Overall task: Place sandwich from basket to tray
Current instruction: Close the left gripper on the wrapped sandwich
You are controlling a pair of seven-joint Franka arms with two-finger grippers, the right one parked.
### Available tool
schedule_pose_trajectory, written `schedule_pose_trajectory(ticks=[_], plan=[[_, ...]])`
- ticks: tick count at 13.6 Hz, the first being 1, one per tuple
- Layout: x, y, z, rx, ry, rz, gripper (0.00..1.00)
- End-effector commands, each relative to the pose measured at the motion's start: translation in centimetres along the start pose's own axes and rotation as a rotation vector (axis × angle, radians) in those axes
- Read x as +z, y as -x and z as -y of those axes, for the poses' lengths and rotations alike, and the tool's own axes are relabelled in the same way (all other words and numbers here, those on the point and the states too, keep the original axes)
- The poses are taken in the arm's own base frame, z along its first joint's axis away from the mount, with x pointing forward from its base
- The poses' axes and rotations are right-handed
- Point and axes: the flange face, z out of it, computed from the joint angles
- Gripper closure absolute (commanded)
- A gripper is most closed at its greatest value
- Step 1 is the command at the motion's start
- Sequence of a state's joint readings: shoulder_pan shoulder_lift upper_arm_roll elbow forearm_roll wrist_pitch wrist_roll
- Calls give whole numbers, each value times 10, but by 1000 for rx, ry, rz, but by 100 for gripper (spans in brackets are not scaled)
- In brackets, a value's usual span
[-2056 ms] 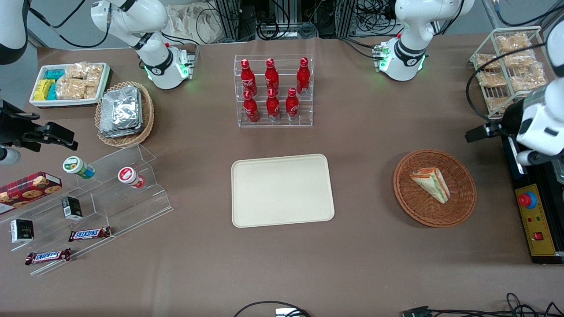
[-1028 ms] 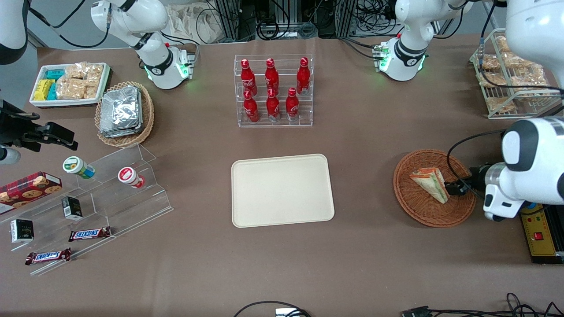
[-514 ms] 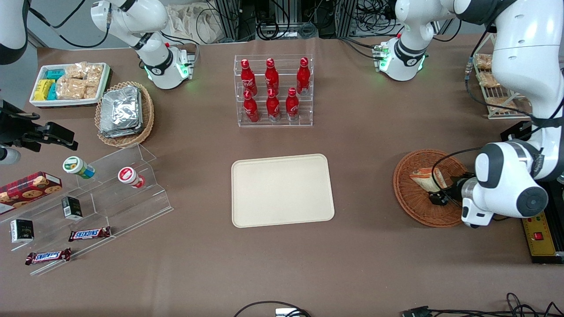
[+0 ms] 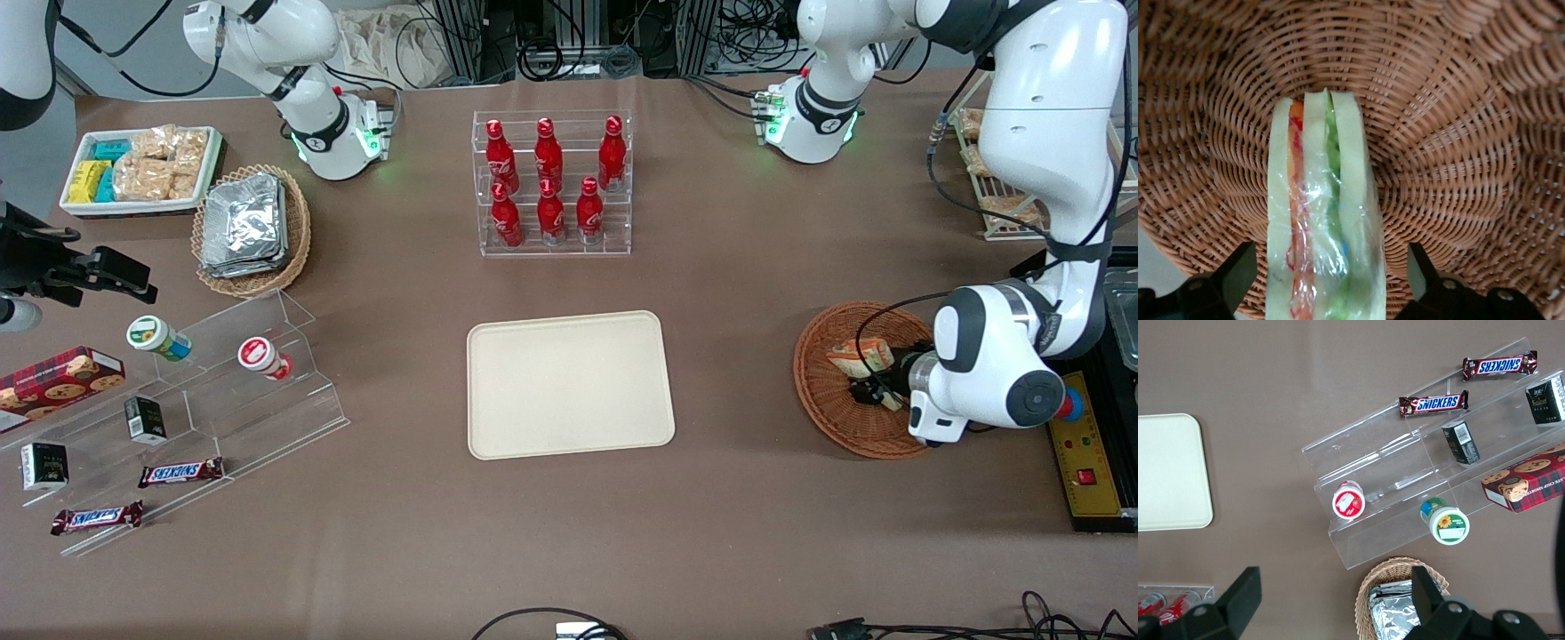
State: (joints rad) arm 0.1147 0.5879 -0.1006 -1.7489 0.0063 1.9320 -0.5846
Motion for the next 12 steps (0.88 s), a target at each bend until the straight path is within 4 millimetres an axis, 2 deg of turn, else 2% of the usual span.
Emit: schedule_pose_trajectory(ticks=[1,4,7,9,12], plan=[[-3,8,4,-15,11,-6,1],[0,11,6,-14,10,-11,14],[5,13,8,-13,25,-39,41],[-3,16,8,-12,30,-49,57],[-34,27,12,13,39,-80,69]])
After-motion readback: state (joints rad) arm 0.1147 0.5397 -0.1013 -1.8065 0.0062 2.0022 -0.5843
